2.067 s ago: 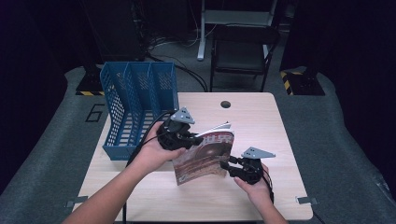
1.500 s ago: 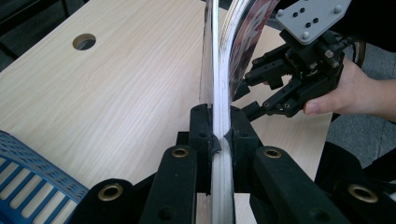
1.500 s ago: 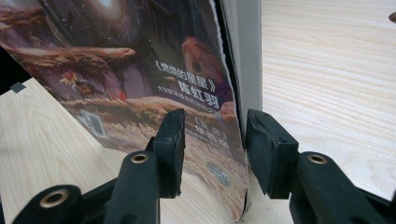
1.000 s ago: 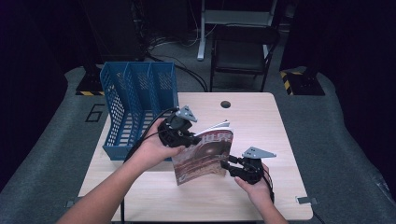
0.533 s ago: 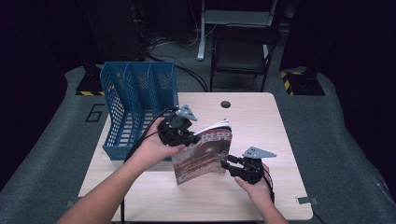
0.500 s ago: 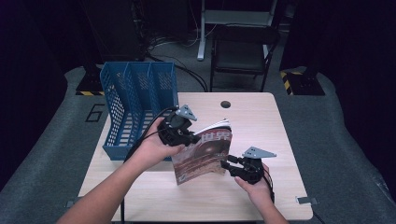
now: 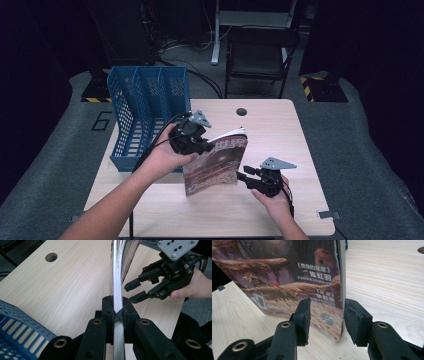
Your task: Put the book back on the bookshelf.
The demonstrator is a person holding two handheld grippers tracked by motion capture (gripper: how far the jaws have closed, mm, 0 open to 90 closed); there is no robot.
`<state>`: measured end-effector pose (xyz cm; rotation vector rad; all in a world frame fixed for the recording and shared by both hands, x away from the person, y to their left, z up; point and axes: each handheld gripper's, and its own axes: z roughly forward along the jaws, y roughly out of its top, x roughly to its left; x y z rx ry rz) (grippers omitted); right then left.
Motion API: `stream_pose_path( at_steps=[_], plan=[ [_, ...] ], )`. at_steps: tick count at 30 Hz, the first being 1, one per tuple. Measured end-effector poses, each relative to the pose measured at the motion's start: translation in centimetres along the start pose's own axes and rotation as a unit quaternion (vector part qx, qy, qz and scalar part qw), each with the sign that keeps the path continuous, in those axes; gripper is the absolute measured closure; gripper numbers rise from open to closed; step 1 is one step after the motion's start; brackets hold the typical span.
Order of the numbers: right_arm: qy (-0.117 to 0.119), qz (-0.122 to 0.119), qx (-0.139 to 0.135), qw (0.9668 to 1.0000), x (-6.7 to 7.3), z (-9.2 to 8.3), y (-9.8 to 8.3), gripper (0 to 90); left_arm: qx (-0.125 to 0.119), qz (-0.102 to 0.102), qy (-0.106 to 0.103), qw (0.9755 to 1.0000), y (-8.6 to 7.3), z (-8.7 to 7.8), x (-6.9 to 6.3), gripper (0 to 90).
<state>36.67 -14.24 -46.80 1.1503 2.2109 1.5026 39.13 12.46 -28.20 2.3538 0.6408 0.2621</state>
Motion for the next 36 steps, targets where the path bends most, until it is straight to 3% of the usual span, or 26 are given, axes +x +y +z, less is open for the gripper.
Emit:
stream_pose_path(
  at_steps=[8, 14, 17, 18, 27, 30, 36],
  plan=[
    [0.000, 0.002, -0.003, 1.0000, 0.0, 0.0, 0.0, 56.6, -0.005, 0.000, 0.011, 0.9999, 0.4, -0.9, 0.4, 84.0],
    [0.000, 0.002, -0.002, 1.0000, -0.1, 0.0, 0.0, 56.6, -0.011, -0.011, 0.008, 0.9998, 0.7, -1.6, 0.5, 84.0],
    [0.000, 0.004, -0.002, 1.0000, 0.0, 0.0, 0.0, 56.6, -0.009, -0.001, 0.008, 0.9999, 0.9, -2.0, 0.7, 84.0],
    [0.000, 0.004, -0.003, 1.0000, 0.0, 0.0, 0.0, 56.6, -0.011, -0.011, 0.006, 0.9999, 1.0, -2.0, 0.5, 84.0],
    [0.000, 0.002, -0.002, 1.0000, -0.1, 0.0, 0.0, 56.4, -0.014, -0.010, 0.008, 0.9998, 1.3, -2.6, 0.5, 84.0],
    [0.000, 0.002, -0.003, 1.0000, -0.1, 0.0, 0.0, 55.9, -0.011, -0.002, 0.010, 0.9999, 1.5, -2.8, 0.6, 84.0],
    [0.001, 0.007, 0.001, 1.0000, -0.1, 0.0, -0.1, 54.4, -0.013, -0.008, 0.009, 0.9998, 1.7, -3.1, 0.4, 84.0]
  ],
)
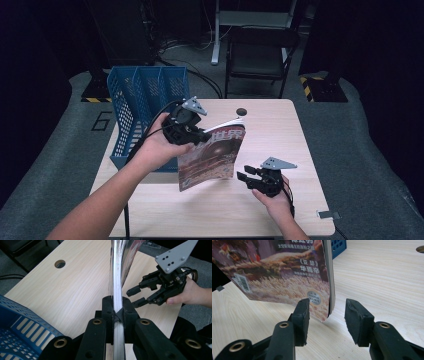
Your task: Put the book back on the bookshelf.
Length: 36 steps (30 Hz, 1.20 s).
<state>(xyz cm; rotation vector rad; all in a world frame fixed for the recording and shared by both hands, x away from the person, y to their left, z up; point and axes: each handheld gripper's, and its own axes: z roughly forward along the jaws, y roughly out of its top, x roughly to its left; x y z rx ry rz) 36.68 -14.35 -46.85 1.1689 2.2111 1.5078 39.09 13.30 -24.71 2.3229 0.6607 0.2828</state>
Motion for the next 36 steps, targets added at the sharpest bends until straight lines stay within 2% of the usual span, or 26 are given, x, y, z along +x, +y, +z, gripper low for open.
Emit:
stream_pose_path(
  at_steps=[4, 6, 15, 18, 21, 23, 24, 27, 31, 36],
  plan=[
    [-0.001, 0.001, 0.001, 1.0000, -0.1, 0.1, -0.1, 53.7, -0.002, 0.000, 0.002, 1.0000, 0.2, -0.2, 0.0, 84.0],
    [-0.006, 0.000, 0.001, 1.0000, -0.2, 0.2, -0.1, 53.4, 0.001, 0.006, 0.003, 1.0000, 0.3, -0.4, 0.1, 84.1],
    [-0.006, -0.001, 0.013, 0.9999, -0.2, 0.4, -0.3, 50.7, -0.005, -0.006, 0.001, 1.0000, 1.1, -1.8, 0.4, 84.1],
    [-0.001, 0.001, 0.014, 0.9999, -0.2, 0.4, -0.3, 50.4, -0.007, -0.009, 0.005, 0.9999, 1.4, -2.3, 0.5, 84.0],
    [-0.008, 0.002, 0.017, 0.9998, -0.2, 0.5, -0.3, 50.1, -0.011, -0.009, 0.010, 0.9999, 1.6, -2.8, 0.7, 84.0],
    [-0.001, 0.001, 0.018, 0.9998, -0.2, 0.5, -0.3, 49.9, -0.009, -0.006, 0.013, 0.9998, 1.8, -3.2, 0.9, 84.0],
    [-0.008, 0.002, 0.019, 0.9998, -0.2, 0.5, -0.3, 49.8, -0.012, -0.009, 0.014, 0.9998, 1.9, -3.3, 0.9, 84.0],
    [-0.008, 0.002, 0.020, 0.9998, -0.2, 0.6, -0.3, 49.7, -0.011, -0.010, 0.019, 0.9997, 2.0, -3.9, 1.1, 84.1],
    [-0.001, 0.001, 0.022, 0.9998, -0.2, 0.6, -0.3, 49.7, -0.012, -0.010, 0.024, 0.9996, 2.1, -4.5, 1.5, 84.0],
    [-0.009, 0.002, 0.023, 0.9997, -0.2, 0.7, -0.3, 49.5, -0.011, -0.019, 0.025, 0.9994, 2.2, -5.1, 1.9, 84.0]
  ],
)
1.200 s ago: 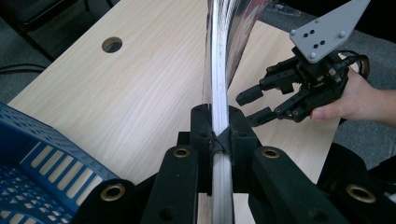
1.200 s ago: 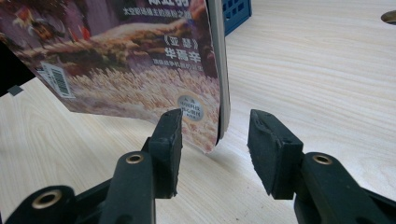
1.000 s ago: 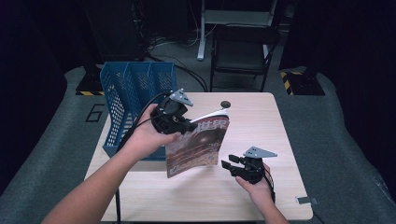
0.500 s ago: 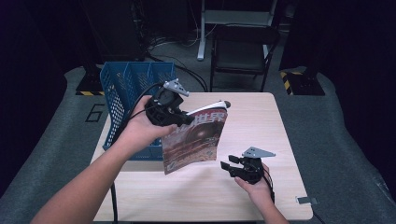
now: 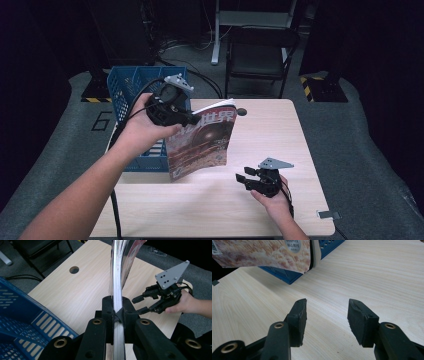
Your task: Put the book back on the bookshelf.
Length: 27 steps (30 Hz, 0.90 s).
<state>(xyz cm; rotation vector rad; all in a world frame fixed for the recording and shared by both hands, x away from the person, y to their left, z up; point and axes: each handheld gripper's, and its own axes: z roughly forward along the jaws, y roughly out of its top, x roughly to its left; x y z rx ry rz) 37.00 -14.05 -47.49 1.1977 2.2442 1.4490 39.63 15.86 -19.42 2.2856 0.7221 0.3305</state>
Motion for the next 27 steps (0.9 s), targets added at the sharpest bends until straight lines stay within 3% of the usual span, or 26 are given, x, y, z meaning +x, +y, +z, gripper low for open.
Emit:
stream_pose_path(
  at_steps=[13, 27],
  plan=[
    [0.007, 0.001, 0.007, 1.0000, 0.0, 0.1, -0.1, 49.5, -0.006, -0.020, 0.019, 0.9996, 0.3, -0.9, 1.6, 84.0],
    [0.002, 0.000, 0.012, 0.9999, 0.0, 0.2, -0.1, 49.4, -0.013, -0.075, 0.057, 0.9955, -0.2, -1.6, 3.5, 84.0]
  ],
)
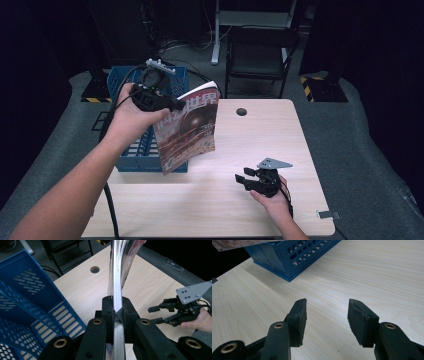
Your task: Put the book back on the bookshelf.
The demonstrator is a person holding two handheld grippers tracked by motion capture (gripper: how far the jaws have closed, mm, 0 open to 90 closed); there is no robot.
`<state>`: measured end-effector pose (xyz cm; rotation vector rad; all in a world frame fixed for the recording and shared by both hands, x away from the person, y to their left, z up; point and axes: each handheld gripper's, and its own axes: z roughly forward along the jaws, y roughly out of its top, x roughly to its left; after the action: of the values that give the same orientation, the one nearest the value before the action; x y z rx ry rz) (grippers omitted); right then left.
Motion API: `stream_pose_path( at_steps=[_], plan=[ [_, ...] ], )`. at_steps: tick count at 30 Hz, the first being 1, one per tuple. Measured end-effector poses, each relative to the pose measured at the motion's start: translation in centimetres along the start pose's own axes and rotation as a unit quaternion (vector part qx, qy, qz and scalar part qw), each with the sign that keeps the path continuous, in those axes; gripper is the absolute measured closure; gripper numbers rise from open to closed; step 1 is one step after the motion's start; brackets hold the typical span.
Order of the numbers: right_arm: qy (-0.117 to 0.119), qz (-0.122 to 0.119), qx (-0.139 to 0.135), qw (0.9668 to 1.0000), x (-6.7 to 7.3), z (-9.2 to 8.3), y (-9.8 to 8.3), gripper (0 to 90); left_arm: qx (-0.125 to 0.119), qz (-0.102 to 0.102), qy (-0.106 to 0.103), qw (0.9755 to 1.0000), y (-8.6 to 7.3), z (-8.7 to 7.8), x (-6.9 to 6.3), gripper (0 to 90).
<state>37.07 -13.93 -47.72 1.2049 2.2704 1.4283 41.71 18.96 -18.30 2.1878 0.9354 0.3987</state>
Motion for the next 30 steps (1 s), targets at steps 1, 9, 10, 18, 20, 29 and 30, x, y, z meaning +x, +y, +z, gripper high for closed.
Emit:
stream_pose_path(
  at_steps=[1, 9, 10, 18, 20, 29, 30],
  plan=[
    [-0.002, 0.004, -0.001, 1.0000, 0.0, 0.0, 0.0, 49.4, 0.000, -0.002, 0.004, 1.0000, 0.0, -0.1, 0.1, 84.0],
    [0.005, 0.001, -0.002, 1.0000, 0.0, 0.0, 0.0, 49.4, -0.002, -0.026, 0.014, 0.9995, -0.2, -0.5, 1.5, 84.0],
    [0.005, 0.001, -0.001, 1.0000, 0.0, 0.0, 0.0, 49.4, -0.005, -0.029, 0.017, 0.9994, -0.3, -0.5, 1.6, 84.0],
    [0.001, -0.002, -0.002, 1.0000, -0.1, 0.1, 0.0, 49.4, -0.011, -0.042, 0.032, 0.9986, -0.5, -1.1, 2.7, 84.1],
    [0.001, -0.002, -0.001, 1.0000, -0.1, 0.1, 0.0, 49.4, -0.010, -0.044, 0.033, 0.9984, -0.6, -1.2, 3.0, 84.1],
    [0.000, -0.002, 0.000, 1.0000, -0.1, 0.2, 0.0, 49.4, -0.012, -0.061, 0.042, 0.9972, -1.0, -1.4, 3.9, 84.1],
    [0.002, -0.002, 0.002, 1.0000, -0.1, 0.1, 0.0, 49.4, -0.013, -0.063, 0.042, 0.9970, -1.0, -1.4, 4.0, 84.1]
  ],
)
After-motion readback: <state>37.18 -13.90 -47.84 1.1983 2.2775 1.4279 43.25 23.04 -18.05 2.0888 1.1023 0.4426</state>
